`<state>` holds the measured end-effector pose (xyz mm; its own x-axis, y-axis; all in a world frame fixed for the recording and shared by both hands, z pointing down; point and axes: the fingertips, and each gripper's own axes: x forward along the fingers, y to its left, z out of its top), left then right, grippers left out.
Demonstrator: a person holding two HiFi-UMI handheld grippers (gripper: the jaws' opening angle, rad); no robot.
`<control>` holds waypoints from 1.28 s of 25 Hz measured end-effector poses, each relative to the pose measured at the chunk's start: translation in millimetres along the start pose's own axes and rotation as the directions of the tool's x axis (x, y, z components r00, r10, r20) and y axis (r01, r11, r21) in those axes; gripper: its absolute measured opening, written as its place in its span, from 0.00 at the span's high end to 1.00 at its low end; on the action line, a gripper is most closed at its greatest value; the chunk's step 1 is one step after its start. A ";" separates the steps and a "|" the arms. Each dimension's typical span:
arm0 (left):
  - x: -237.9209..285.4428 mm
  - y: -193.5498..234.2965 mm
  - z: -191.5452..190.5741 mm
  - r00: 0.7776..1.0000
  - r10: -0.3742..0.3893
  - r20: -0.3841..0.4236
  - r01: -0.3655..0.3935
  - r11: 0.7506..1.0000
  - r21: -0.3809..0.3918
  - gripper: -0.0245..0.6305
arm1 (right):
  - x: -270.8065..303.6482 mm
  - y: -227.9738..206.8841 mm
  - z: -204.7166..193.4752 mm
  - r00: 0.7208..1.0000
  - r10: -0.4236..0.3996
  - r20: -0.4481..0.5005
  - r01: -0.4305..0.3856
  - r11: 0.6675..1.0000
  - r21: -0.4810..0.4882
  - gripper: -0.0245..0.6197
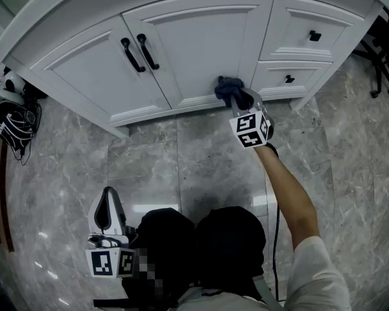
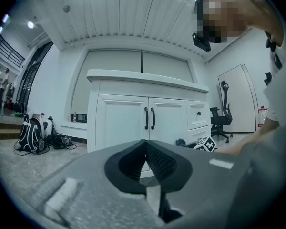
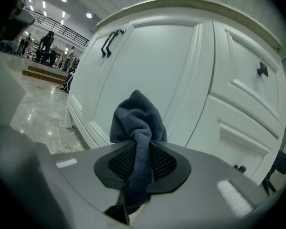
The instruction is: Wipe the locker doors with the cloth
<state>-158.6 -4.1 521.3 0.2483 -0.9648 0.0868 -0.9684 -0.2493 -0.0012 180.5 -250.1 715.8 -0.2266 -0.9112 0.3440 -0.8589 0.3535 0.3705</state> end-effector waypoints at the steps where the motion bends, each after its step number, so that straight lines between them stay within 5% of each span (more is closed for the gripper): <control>1: 1.0 -3.5 1.4 1.000 -0.004 0.001 0.004 1.000 0.002 0.96 | -10.2 -4.4 13.5 0.999 0.001 0.036 -0.001 1.000 -0.004 0.85; 7: 15.1 -32.7 12.0 0.999 -0.049 0.018 0.049 0.999 -0.002 0.96 | -88.0 -66.8 129.2 0.958 0.011 0.285 0.001 0.999 -0.040 0.85; 14: 28.8 -67.5 16.2 0.995 -0.098 0.032 0.099 0.995 -0.033 0.96 | -125.7 -160.2 205.5 0.932 -0.093 0.352 0.090 0.996 0.023 0.85; 21: 29.1 -79.3 21.4 0.994 -0.101 0.035 0.102 0.994 -0.031 0.96 | -117.8 -201.3 211.2 0.943 -0.123 0.309 0.125 0.992 0.011 0.85; 32: 30.2 -78.1 20.0 0.995 -0.094 0.026 0.095 0.995 -0.019 0.96 | -145.1 -297.4 161.7 0.931 -0.288 0.223 0.290 0.957 0.023 0.85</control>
<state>-75.0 -15.5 504.1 0.3389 -0.9389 0.0602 -0.9408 -0.3379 0.0263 394.5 -257.2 416.2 -0.0658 -0.9976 0.0215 -0.8981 0.0686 0.4344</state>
